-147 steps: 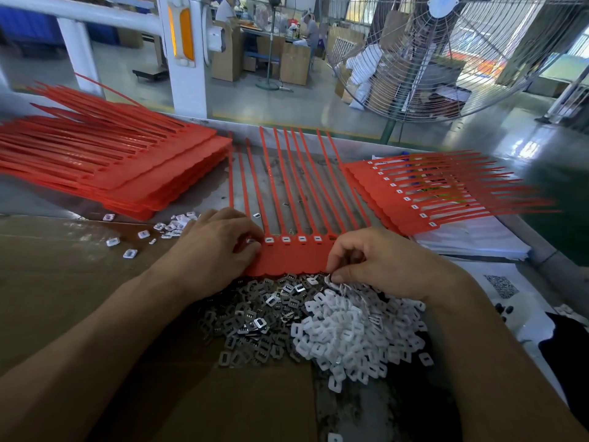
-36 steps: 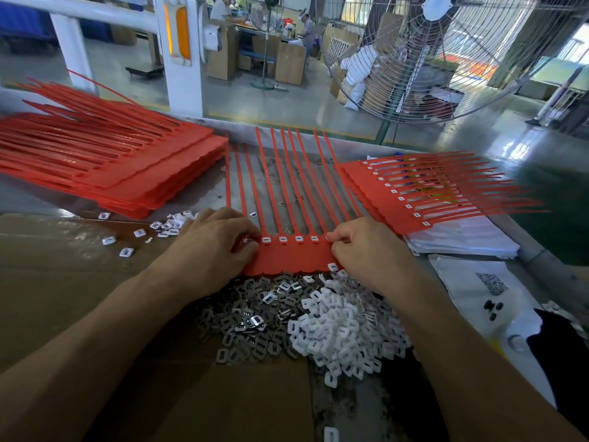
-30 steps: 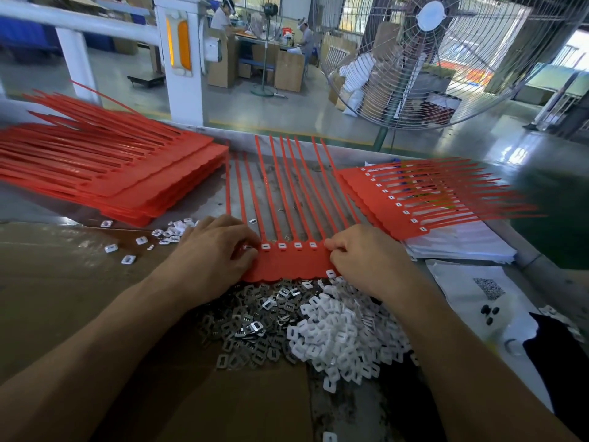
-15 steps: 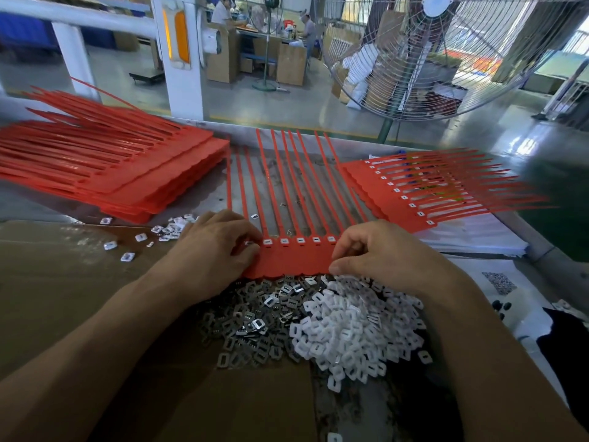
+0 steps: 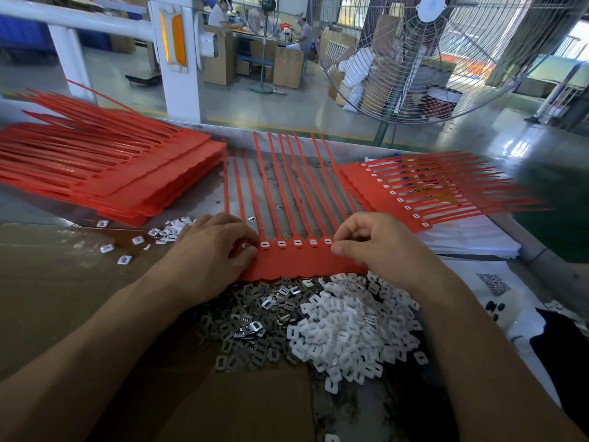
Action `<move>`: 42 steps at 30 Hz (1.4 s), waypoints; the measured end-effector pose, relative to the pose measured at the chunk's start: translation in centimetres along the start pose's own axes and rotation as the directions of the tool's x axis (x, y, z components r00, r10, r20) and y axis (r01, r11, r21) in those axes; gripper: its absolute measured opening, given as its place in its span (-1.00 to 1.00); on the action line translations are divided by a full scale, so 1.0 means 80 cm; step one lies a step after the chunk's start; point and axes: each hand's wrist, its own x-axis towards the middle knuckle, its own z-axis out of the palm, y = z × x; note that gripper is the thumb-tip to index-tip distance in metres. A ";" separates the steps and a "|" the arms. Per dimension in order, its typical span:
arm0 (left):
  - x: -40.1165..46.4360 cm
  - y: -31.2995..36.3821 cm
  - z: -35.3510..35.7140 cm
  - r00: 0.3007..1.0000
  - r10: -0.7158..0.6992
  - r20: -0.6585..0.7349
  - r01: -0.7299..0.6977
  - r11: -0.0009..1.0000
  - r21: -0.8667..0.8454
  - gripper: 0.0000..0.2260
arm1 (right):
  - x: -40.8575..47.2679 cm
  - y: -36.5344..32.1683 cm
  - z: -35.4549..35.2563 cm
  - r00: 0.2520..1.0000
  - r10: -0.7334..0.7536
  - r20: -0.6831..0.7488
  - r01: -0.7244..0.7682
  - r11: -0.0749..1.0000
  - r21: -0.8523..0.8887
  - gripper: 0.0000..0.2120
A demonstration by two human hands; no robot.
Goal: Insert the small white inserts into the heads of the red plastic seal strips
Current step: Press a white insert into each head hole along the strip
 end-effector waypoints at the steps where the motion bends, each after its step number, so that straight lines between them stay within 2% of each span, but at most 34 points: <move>1: 0.000 0.000 0.000 1.000 -0.001 0.001 0.001 1.000 0.000 -0.78 | 0.002 0.004 0.000 0.998 0.013 -0.069 -0.011 1.000 0.028 -0.90; 3: -0.001 0.000 -0.001 1.000 -0.002 0.008 0.002 1.000 0.003 -0.77 | 0.006 0.011 0.001 0.984 0.052 -0.170 -0.042 0.997 0.064 -0.91; 6: -0.001 0.000 -0.001 1.000 -0.004 0.012 0.003 1.000 0.011 -0.77 | 0.010 0.021 0.002 0.972 0.096 -0.215 -0.085 0.994 0.062 -0.89; 12: -0.002 0.002 -0.003 1.000 -0.011 0.028 0.011 1.000 0.012 -0.76 | 0.017 0.028 0.009 0.968 0.126 -0.215 -0.127 0.992 0.009 -0.90; 26: 0.000 0.001 -0.002 1.000 -0.011 0.029 0.011 1.000 0.013 -0.75 | 0.020 0.021 0.011 0.984 0.060 -0.170 -0.078 0.991 -0.105 -0.90; 42: 0.001 -0.004 0.000 1.000 0.004 0.029 -0.005 1.000 0.005 -0.76 | 0.011 0.013 0.009 0.970 0.086 -0.229 -0.113 0.988 -0.108 -0.88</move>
